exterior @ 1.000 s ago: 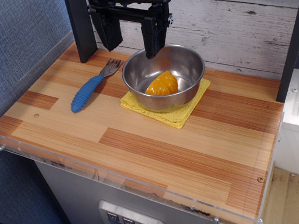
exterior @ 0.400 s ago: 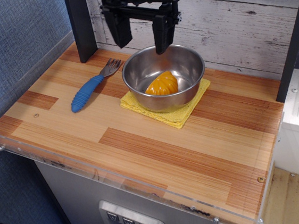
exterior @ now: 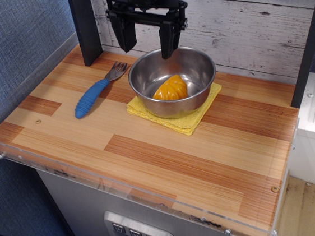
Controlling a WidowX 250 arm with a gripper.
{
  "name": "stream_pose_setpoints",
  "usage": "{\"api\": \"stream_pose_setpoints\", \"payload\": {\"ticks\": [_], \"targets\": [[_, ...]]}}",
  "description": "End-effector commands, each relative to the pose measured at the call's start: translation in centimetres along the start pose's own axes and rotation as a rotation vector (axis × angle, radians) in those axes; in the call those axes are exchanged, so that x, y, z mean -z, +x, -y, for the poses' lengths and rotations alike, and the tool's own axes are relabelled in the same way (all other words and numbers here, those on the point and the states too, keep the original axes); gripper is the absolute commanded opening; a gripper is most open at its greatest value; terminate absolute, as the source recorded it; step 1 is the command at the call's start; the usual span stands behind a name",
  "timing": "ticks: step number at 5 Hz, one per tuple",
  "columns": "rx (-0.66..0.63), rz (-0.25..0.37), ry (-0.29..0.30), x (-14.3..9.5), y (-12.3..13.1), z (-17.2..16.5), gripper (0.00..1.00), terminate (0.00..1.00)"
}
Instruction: Move the orange below the fork
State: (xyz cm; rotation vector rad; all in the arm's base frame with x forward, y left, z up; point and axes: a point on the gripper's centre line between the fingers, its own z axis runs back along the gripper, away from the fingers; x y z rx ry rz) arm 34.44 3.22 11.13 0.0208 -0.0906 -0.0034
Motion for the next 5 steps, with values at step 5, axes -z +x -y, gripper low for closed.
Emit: {"api": "stream_pose_setpoints", "payload": {"ticks": [5], "targets": [[0.031, -0.062, 0.01, 7.0, 0.6, 2.6, 1.0, 0.0]]}}
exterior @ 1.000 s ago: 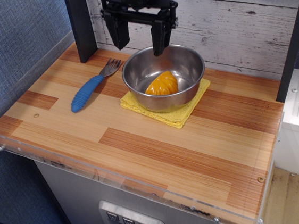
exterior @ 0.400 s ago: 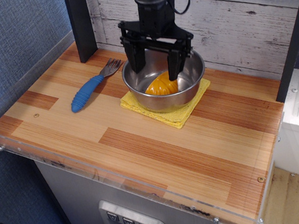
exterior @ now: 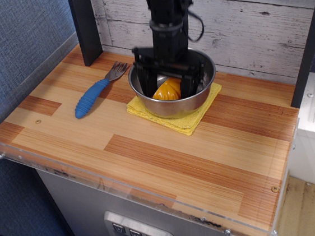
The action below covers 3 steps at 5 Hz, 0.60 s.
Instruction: Move the orange below the fork
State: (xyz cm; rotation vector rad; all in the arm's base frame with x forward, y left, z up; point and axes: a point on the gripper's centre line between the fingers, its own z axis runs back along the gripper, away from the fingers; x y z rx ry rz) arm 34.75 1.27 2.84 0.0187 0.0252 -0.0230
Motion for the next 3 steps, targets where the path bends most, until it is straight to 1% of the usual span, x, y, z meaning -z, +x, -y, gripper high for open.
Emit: {"api": "stream_pose_setpoints", "payload": {"ticks": [1, 2, 3], "targets": [[0.028, 0.073, 0.024, -2.2, 0.8, 0.8, 0.0, 0.0], [0.025, 0.117, 0.016, -4.0, 0.7, 0.7, 0.0, 0.0], [-0.032, 0.178, 0.003, -6.9, 0.6, -0.5, 0.0, 0.0]]}}
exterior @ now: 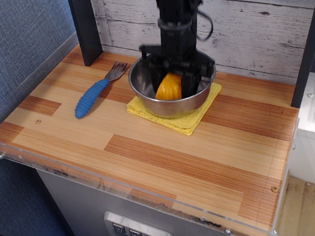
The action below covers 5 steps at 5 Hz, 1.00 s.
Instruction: Move the orange below the fork
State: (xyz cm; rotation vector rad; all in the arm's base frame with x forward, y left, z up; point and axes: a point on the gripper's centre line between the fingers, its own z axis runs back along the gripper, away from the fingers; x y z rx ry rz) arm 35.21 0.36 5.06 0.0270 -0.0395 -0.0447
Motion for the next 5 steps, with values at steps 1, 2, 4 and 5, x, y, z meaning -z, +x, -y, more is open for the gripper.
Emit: {"api": "stream_pose_setpoints", "payload": {"ticks": [1, 2, 4, 5], "targets": [[-0.098, 0.143, -0.038, -6.1, -0.2, -2.9, 0.0, 0.0], [-0.133, 0.138, -0.032, -6.9, -2.7, -5.1, 0.0, 0.0], [-0.076, 0.132, -0.03, -8.2, -9.1, -9.6, 0.0, 0.0], [-0.083, 0.133, -0.007, -8.0, -12.3, -11.6, 0.0, 0.0]]}}
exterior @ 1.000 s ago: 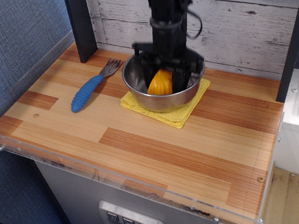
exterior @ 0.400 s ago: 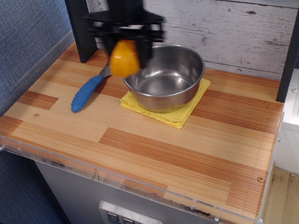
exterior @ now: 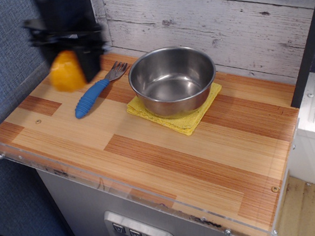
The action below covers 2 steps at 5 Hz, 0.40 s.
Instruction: Move the orange below the fork
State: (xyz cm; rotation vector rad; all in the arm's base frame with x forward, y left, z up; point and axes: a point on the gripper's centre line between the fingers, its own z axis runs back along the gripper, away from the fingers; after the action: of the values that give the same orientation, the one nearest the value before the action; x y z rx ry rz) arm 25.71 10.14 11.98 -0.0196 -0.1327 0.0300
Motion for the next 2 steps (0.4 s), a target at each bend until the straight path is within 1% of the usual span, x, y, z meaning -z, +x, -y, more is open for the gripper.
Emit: {"api": "stream_pose_setpoints", "payload": {"ticks": [1, 2], "targets": [[-0.001, 0.009, 0.078, -0.4, -3.2, -4.3, 0.0, 0.0], [-0.014, -0.043, 0.104, 1.5, -3.1, -6.1, 0.0, 0.0]]}}
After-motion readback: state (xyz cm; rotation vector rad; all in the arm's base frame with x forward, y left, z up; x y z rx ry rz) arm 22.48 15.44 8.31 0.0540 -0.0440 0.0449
